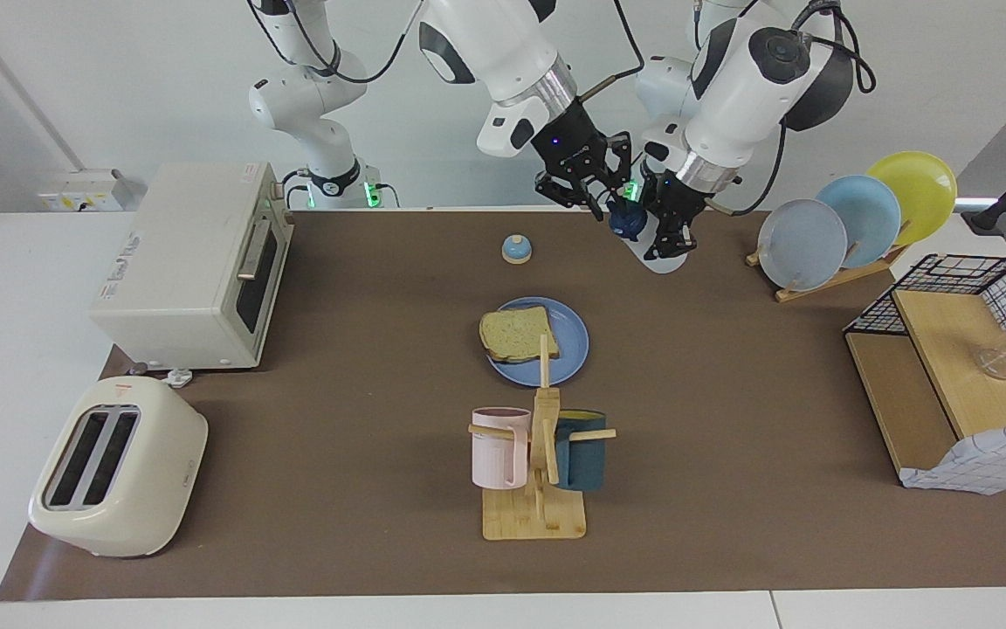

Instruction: Put bread on plate and add seasoning

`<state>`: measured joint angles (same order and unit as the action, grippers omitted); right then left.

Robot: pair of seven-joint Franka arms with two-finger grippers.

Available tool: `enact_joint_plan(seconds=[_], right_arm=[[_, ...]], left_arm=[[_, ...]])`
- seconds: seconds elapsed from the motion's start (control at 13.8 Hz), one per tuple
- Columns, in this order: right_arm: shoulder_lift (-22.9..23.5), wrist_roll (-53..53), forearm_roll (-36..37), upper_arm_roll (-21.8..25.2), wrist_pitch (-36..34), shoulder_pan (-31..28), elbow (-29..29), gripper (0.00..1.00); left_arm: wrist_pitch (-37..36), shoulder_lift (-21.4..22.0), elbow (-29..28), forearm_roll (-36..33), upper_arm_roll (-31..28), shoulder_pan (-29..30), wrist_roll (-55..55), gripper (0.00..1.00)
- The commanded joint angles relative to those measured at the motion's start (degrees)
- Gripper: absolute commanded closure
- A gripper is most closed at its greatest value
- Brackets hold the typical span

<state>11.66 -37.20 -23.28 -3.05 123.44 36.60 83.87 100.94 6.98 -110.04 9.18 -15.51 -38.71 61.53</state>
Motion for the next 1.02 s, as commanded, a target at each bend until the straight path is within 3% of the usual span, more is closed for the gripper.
enact_joint_plan(seconds=[0.0, 0.15, 0.94], right_arm=[[-0.1, -1.0, 0.8, -0.3, -0.2, -0.3, -0.1, 0.80], [-0.1, -1.0, 0.8, -0.3, -0.2, -0.3, -0.1, 1.00], [0.1, -3.0, -0.6, -0.3, 1.5, -0.5, 0.0, 1.00]], left_arm=[[0.2, 1.8, -1.7, 1.3, -0.3, -0.5, 0.5, 1.00], [0.3, 2.1, -2.0, 1.5, -0.4, -0.5, 0.5, 1.00], [0.4, 2.2, -2.2, 1.9, -0.4, -0.5, 0.3, 1.00]])
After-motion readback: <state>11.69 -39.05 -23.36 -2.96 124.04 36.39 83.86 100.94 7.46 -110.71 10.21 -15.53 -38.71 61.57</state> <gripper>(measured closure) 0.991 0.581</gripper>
